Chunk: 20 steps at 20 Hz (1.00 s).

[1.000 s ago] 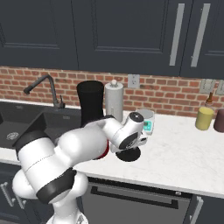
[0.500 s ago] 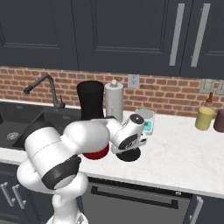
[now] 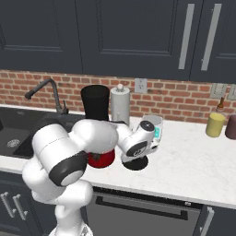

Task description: Close the lid blender by securely placing the lid on top.

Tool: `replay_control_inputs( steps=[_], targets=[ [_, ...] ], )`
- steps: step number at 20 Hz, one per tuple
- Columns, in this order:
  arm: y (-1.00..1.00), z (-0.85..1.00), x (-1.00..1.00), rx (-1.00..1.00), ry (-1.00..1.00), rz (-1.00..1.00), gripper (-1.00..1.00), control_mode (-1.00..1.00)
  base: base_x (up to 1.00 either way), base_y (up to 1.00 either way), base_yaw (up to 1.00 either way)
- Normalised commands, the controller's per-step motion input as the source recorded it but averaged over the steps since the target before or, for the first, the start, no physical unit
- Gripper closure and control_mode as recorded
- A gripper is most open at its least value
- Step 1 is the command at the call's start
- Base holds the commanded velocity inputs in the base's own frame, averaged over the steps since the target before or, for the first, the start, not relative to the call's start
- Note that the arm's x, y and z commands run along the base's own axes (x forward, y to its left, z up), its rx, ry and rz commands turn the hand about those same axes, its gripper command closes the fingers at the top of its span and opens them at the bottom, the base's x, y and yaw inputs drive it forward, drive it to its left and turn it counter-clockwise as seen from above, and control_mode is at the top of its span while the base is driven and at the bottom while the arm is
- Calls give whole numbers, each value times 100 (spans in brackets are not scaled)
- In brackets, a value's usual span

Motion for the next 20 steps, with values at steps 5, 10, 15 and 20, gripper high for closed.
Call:
replay_control_inputs(
  steps=[5, 10, 15, 20],
  targets=[
    [-4, -22, 10, 0, 0, 4, -100, -100, 0, 0, 0],
    [0, -37, 1, 0, 0, 3, -100, -100, 0, 0, 0],
    [2, -39, 0, 0, 0, 2, 100, -100, 0, 0, 0],
    [3, -22, 0, 0, 0, 1, 100, -100, 0, 0, 0]
  ],
)
